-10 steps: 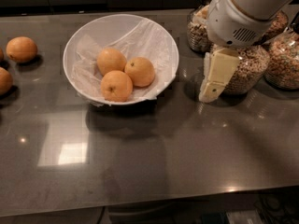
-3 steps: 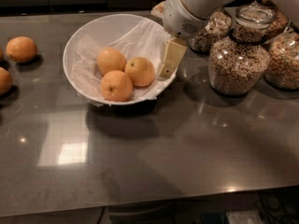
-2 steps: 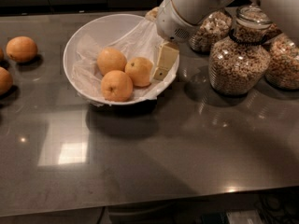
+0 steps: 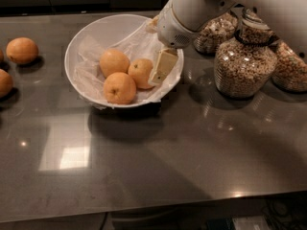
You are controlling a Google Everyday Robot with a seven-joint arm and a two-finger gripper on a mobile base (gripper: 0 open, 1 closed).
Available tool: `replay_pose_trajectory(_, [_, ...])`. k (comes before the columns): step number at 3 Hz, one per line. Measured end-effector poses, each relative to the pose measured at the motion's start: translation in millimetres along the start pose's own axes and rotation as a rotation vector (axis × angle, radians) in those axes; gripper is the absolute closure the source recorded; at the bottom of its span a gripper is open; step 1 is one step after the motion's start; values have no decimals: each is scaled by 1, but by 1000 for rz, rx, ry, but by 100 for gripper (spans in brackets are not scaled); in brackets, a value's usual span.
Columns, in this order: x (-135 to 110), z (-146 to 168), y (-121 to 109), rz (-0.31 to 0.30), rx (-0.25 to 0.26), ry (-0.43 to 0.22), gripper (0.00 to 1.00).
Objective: Pick orange from white bowl
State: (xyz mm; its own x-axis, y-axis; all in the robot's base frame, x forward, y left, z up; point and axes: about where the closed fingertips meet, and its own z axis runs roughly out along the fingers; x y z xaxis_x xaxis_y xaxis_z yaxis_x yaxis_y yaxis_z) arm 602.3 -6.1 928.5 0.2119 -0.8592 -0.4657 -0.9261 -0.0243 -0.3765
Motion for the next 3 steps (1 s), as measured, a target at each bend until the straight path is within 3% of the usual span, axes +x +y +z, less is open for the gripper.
replay_pose_trajectory(1, [0,2,0,1,-1,-2,26])
replay_pose_trajectory(3, [3,20,2,15,-36,-31,32])
